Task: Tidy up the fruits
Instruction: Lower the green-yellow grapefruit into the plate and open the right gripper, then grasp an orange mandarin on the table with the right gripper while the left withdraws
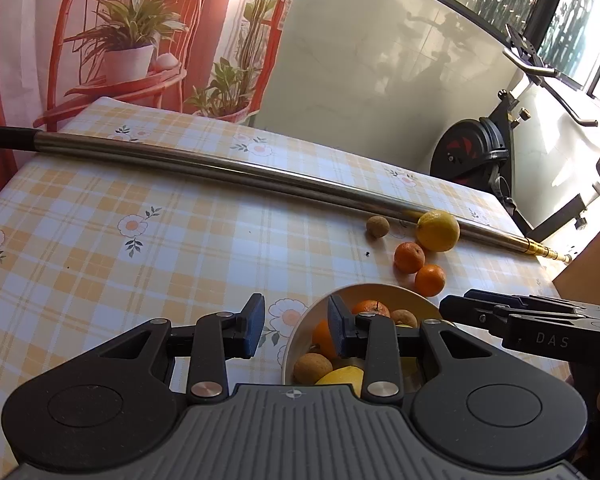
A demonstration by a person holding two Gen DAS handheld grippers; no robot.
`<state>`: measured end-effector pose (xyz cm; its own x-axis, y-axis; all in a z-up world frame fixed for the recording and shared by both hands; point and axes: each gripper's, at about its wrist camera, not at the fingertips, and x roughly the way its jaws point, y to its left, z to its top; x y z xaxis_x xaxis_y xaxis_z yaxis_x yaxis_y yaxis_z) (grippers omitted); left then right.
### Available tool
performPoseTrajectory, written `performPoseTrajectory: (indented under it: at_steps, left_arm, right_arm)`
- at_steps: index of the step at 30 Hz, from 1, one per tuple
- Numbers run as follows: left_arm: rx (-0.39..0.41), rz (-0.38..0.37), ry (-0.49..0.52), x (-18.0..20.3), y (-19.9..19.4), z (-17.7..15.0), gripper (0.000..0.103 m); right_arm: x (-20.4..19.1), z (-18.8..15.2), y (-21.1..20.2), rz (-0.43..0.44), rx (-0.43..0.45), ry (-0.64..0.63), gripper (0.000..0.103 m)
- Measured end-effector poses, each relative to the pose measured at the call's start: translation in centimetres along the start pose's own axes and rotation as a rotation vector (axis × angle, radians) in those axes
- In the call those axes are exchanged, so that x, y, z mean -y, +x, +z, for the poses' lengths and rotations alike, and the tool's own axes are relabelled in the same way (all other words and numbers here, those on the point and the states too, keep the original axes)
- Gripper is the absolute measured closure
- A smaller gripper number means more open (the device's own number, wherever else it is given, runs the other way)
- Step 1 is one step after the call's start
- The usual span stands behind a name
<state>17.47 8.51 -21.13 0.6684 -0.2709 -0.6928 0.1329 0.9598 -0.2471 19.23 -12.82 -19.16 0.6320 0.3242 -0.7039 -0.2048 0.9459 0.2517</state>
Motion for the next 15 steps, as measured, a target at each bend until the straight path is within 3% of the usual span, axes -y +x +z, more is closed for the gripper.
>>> performPoseTrajectory:
  at_steps: [15]
  left_arm:
    - [-0.015, 0.003, 0.001, 0.4, 0.4, 0.2, 0.067]
  right_arm:
    - [2.9, -0.6, -0.3, -0.086, 0.033, 0.038, 0.058]
